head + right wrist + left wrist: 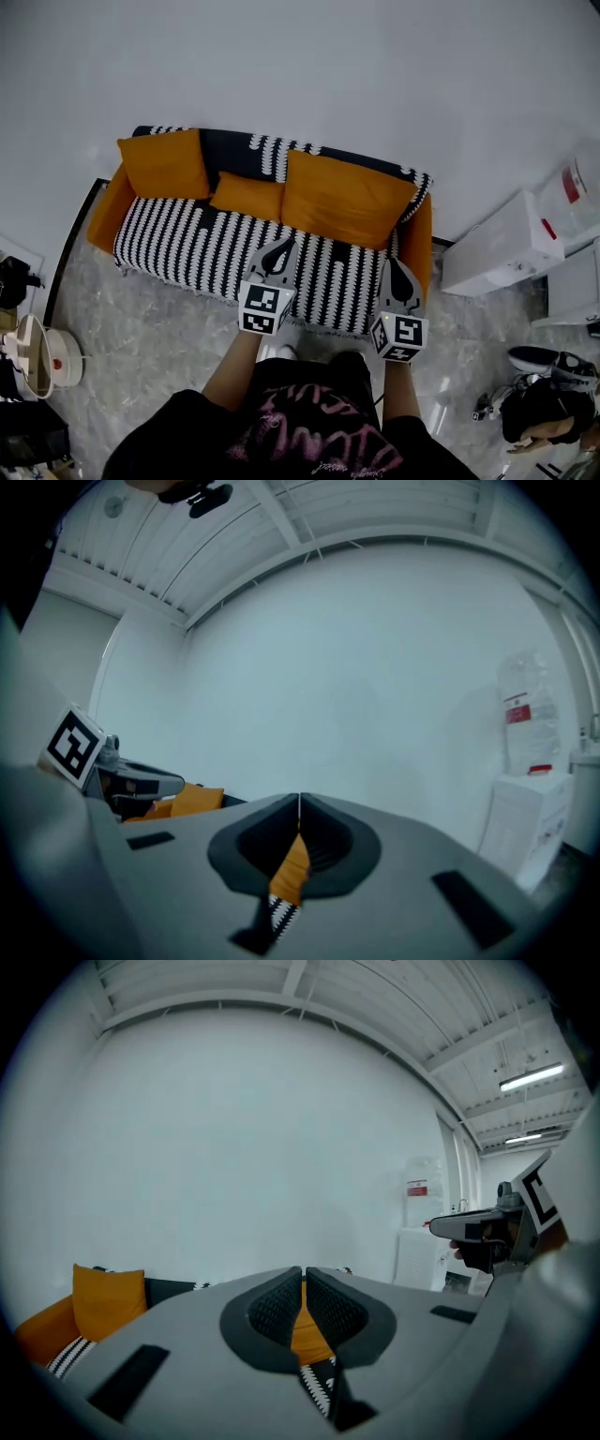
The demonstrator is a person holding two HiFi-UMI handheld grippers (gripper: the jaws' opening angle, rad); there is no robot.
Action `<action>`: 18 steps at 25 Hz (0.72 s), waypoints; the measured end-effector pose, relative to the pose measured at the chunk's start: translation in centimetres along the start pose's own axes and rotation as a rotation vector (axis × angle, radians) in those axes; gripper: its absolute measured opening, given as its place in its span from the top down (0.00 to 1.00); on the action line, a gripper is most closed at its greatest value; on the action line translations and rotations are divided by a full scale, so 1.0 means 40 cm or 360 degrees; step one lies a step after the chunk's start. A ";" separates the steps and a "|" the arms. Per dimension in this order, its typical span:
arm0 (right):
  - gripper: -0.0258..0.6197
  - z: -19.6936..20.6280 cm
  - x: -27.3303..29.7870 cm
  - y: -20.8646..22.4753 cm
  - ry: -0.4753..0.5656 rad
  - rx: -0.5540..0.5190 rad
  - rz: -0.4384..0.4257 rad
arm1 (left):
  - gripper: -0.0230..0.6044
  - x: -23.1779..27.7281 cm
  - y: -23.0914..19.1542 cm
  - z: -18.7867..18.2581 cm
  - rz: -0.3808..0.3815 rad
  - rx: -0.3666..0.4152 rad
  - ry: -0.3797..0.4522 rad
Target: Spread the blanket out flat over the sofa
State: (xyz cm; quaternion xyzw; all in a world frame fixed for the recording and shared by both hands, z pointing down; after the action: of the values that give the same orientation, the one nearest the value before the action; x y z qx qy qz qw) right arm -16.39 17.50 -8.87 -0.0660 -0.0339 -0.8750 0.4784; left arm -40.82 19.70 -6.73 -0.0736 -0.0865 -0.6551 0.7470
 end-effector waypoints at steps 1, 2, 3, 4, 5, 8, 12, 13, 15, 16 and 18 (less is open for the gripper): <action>0.93 -0.005 0.001 -0.002 0.0007 0.0003 0.0005 | 0.93 -0.001 0.003 -0.002 0.0007 0.0003 0.0007; 0.93 -0.011 0.002 -0.005 0.0011 -0.0003 0.0009 | 0.93 -0.002 0.004 -0.005 0.0015 0.0011 0.0012; 0.93 -0.016 0.002 -0.009 0.0017 -0.0010 0.0013 | 0.93 -0.004 0.004 -0.009 0.0020 0.0021 0.0016; 0.93 -0.019 0.000 -0.012 0.0023 -0.0015 0.0019 | 0.93 -0.004 0.002 -0.014 0.0025 0.0028 0.0021; 0.93 -0.019 -0.003 -0.013 0.0030 -0.0019 0.0028 | 0.93 -0.004 0.001 -0.017 0.0031 0.0029 0.0028; 0.93 -0.018 -0.009 -0.013 0.0036 -0.0029 0.0054 | 0.93 0.000 -0.002 -0.025 0.0046 0.0021 0.0046; 0.93 -0.022 -0.011 -0.011 0.0029 -0.0036 0.0052 | 0.94 0.003 0.002 -0.035 0.0048 0.0003 0.0084; 0.93 -0.024 -0.012 -0.010 0.0032 -0.0036 0.0050 | 0.94 0.003 0.005 -0.039 0.0056 -0.0002 0.0092; 0.93 -0.030 -0.010 -0.009 0.0035 -0.0040 0.0050 | 0.94 0.002 0.009 -0.043 0.0069 0.0008 0.0098; 0.93 -0.031 -0.009 -0.007 0.0036 -0.0044 0.0051 | 0.94 0.003 0.010 -0.043 0.0066 0.0018 0.0098; 0.93 -0.030 -0.003 -0.008 0.0040 -0.0049 0.0049 | 0.94 0.006 0.005 -0.042 0.0052 0.0018 0.0103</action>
State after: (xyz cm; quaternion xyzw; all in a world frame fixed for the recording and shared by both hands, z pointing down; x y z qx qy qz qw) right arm -16.68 17.63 -10.06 -0.0631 -0.0134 -0.8687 0.4911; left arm -40.52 19.13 -8.31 -0.0496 -0.0646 -0.6444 0.7603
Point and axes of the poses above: the fingertips, and each gripper's own axes: x forward along the fingers, y to its right, z out of its underside, the point moved 6 cm from there along -x, backward along the fingers, and after that the axes turned 5 degrees about -z, right-handed, at the moved point
